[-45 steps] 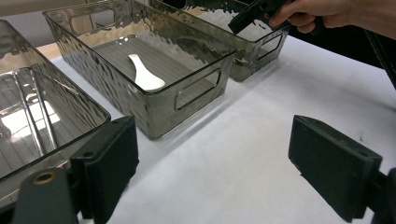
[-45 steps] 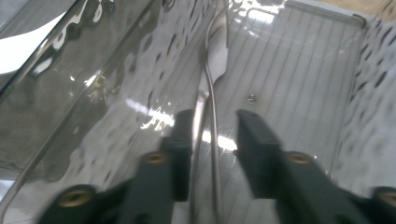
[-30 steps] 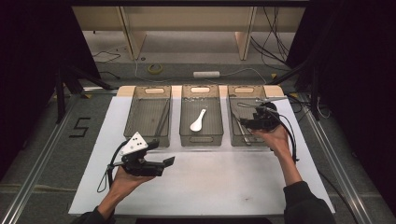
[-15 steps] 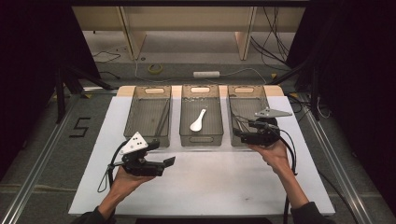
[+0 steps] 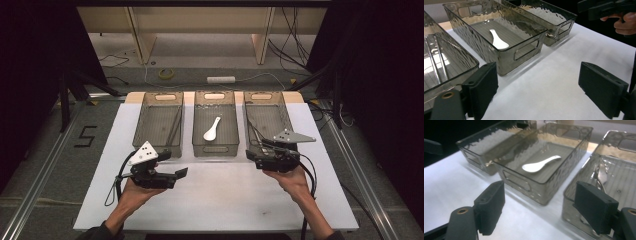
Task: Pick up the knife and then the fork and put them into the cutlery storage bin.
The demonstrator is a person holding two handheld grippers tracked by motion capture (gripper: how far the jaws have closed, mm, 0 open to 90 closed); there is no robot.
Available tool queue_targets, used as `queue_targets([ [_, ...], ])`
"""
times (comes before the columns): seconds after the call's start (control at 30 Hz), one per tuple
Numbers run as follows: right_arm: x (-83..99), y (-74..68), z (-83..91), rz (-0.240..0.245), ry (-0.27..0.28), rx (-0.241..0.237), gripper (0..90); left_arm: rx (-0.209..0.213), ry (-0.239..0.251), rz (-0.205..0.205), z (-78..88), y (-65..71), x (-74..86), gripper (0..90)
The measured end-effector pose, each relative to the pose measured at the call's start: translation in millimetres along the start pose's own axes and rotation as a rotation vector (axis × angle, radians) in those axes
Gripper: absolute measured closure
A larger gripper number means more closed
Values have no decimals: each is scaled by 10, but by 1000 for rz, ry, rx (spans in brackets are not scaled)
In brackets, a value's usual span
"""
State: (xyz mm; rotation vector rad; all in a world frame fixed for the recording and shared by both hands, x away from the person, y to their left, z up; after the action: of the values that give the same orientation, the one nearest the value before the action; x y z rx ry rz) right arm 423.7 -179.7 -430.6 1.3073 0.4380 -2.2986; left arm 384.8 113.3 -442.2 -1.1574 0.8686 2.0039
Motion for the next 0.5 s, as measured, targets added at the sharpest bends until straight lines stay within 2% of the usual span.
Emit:
queue_targets([
  [0.1,51,-43,47,-1,15,-20,255,1,-1,-1,-1,5,1,157],
  [0.27,160,-68,119,-9,38,-21,255,4,0,-2,-2,10,0,157],
  [0.4,229,-127,201,-19,81,-45,246,7,0,-3,-7,16,1,157],
  [0.5,262,-157,221,-12,83,-49,239,10,-5,-7,-8,23,4,157],
])
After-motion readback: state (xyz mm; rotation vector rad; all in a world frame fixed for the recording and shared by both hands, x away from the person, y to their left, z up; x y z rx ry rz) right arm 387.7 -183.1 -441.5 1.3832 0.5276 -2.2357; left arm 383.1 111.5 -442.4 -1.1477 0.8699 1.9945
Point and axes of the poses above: each handheld gripper's, and its own axes: z roughly backward along the jaws, x roughly out of its underside, y roughly to its right, the point moved 7 cm from there along -z, roughly forward along the jaws, and after that the axes turned 8 degrees about x, right-handed, at the moved point
